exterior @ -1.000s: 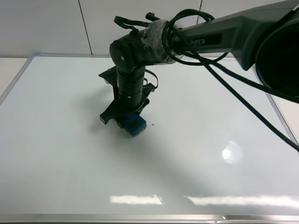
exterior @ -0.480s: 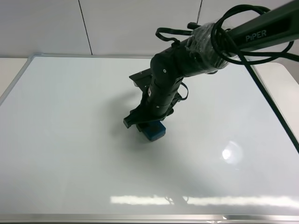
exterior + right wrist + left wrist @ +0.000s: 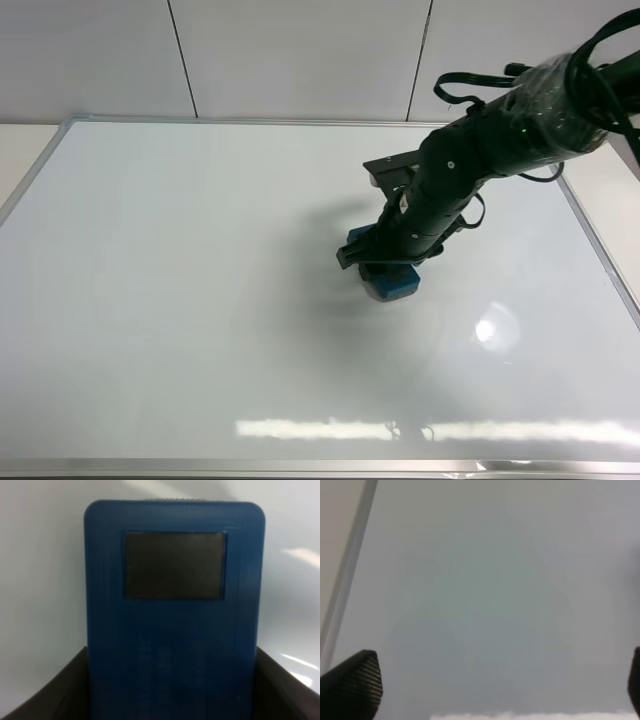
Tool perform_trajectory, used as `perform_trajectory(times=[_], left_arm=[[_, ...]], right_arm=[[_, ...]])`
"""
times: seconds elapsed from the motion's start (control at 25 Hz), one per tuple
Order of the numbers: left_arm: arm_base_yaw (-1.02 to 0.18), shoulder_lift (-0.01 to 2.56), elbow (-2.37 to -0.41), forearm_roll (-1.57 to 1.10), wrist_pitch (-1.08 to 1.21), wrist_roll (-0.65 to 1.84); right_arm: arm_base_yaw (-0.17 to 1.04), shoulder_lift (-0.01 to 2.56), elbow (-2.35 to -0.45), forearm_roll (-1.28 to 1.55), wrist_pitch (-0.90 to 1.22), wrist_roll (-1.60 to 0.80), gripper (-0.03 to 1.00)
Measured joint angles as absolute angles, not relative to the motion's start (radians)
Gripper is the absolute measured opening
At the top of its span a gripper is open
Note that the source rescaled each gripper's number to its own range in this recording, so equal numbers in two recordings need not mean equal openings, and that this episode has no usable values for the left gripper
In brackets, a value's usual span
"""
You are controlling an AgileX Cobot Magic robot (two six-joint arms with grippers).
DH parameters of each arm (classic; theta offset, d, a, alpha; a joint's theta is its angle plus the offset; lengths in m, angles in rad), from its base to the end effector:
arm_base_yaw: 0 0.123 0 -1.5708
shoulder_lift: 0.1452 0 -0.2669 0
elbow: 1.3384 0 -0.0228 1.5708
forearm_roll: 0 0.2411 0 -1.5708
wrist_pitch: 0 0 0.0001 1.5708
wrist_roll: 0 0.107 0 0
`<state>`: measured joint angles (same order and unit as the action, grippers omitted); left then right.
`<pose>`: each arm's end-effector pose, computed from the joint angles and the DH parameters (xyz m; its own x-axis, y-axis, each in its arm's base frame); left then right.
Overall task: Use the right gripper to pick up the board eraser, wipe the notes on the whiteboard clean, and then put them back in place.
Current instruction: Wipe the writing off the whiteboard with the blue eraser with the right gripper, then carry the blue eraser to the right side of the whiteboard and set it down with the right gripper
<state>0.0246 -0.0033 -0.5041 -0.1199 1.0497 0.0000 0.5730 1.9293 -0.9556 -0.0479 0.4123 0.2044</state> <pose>0.0187 -0.0107 0.2681 -0.4400 -0.0704 -0.8953 0.0426 0.9942 -0.0991 0.2764 0.1759 0.0813 -0.8848 -0.3807 -0.2686 -0.4015 0.9155 0.0248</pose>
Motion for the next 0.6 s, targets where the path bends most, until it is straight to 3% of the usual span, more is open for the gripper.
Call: perform_trajectory(times=[0.6], left_arm=[[0.025,-0.003,-0.504,-0.12,1.05,0.0]], right_arm=[[0.486,1.69,-0.916,-0.066,0.447,0.309,0.0]])
